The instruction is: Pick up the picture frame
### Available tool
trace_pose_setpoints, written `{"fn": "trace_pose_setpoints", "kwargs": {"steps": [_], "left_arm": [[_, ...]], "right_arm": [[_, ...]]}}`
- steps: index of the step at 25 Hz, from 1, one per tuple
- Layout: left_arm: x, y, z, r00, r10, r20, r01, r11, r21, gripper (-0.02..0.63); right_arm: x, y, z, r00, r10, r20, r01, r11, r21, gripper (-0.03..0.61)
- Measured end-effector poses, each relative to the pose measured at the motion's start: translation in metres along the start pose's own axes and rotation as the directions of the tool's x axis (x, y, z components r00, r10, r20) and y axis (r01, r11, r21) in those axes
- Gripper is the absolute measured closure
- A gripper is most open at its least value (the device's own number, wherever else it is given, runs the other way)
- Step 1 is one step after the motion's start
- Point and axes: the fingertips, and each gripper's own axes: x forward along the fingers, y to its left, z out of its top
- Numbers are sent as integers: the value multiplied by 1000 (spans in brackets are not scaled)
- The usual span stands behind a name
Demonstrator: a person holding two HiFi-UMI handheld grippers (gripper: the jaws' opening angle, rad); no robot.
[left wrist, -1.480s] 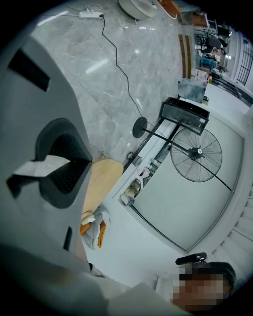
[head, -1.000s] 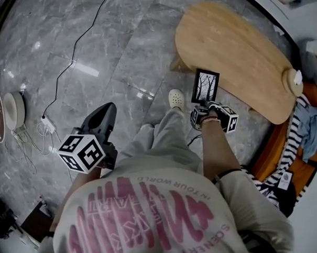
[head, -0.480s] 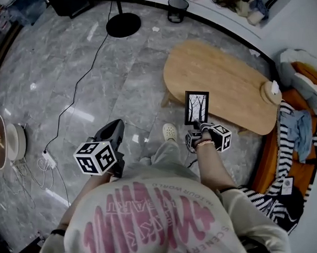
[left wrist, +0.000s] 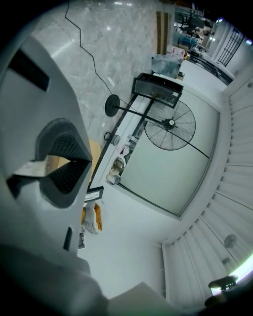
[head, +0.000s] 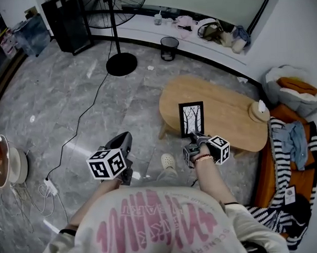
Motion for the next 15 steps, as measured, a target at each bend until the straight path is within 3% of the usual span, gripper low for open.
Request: {"fn": "trace_pose_setpoints", "kwargs": {"steps": [4, 9, 15], "left_arm": [[2, -6, 25, 999, -12, 48, 11, 999, 31, 611], [4, -24, 59, 994, -24, 107, 15, 996, 84, 611], [1, -40, 76, 987, -48, 152, 29, 992, 124, 611]], "right_arm": [[-9, 48, -4, 995, 103, 6, -102, 991, -85, 500], [-31, 98, -14, 977, 212, -11, -210, 957, -202, 500], [-56, 144, -23, 954, 301, 9, -268, 862, -430, 501]]}}
